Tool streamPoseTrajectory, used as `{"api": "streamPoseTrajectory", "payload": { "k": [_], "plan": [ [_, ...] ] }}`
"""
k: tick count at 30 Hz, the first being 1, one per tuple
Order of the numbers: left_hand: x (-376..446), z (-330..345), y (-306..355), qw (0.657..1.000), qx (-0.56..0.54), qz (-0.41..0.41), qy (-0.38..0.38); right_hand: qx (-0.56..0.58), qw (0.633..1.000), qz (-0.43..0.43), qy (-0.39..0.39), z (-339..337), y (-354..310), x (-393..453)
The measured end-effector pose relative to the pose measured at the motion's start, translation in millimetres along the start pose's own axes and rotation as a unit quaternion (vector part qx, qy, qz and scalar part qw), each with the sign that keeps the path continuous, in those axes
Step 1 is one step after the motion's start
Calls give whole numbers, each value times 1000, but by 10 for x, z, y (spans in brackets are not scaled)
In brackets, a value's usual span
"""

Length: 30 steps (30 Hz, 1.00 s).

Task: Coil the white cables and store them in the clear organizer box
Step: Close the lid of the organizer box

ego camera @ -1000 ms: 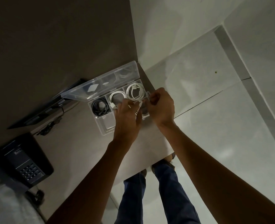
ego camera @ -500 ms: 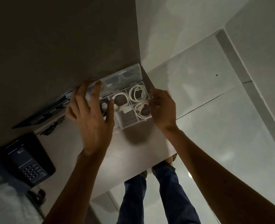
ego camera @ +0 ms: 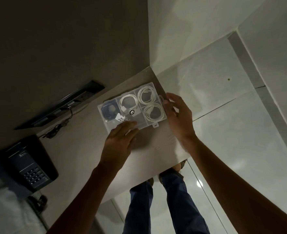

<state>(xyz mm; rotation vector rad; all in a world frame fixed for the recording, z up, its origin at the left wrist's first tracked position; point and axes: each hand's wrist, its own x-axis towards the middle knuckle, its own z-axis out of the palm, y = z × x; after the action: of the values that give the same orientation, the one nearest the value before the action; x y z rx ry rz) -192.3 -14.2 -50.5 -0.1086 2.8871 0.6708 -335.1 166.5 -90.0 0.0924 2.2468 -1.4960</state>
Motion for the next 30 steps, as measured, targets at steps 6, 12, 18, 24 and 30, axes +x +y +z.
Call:
{"api": "streamPoseTrajectory", "payload": {
  "k": [6,12,18,24,30],
  "plan": [
    [-33,-59,-287,999,-28,16,-30,-253,908,-285,-174,-4,182,-19],
    [-63,-43,-576,999,38,-4,-16,-287,883,-285,-237,-151,198,70],
    [-227,289,-529,999,25,-32,25,-308,872,-298,-236,-119,281,39],
    [-246,441,-527,998,-23,-47,38,-301,862,-304,-272,-138,380,124],
    [-290,625,-618,996,75,-11,50,-346,842,-344,-232,-120,544,125]
  ]
}}
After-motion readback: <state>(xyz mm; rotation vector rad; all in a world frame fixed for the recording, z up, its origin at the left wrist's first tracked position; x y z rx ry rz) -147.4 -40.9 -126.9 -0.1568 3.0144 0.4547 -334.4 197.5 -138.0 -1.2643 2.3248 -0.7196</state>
